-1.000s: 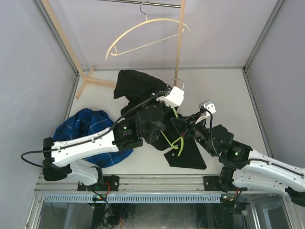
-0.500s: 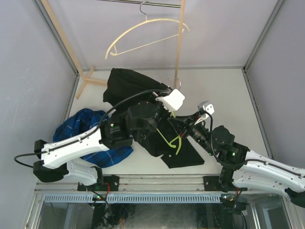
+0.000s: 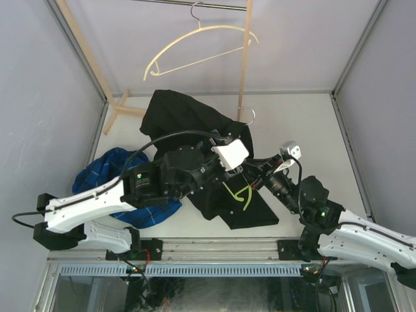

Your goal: Place the shirt on the hanger

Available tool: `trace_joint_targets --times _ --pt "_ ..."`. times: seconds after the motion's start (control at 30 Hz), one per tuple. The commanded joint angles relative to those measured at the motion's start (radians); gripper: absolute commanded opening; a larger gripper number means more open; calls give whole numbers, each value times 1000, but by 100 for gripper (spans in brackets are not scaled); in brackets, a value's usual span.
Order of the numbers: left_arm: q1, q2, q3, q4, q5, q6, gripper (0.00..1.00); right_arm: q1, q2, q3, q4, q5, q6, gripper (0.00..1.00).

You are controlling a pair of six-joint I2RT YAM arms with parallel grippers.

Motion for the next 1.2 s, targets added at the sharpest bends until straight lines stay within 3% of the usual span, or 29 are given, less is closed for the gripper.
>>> trace_joint_targets --times 0.0,0.17,0.5,0.93,1.17 --pt "-11 -111 -38 17 66 -60 77 -10 -70 -18 121 -6 -36 0" --pt "-11 -256 -82 21 149 -65 90 -20 -139 -60 108 -31 -78 0" --pt "-7 -403 -37 -176 108 53 89 -88 -271 -94 -11 -331 -176 0" --pt "-8 -349 30 -291 334 62 90 -165 -285 -94 -146 -599 -187 0" --pt "-9 -296 23 -339 364 82 82 -169 -260 -72 -184 -678 -201 0"
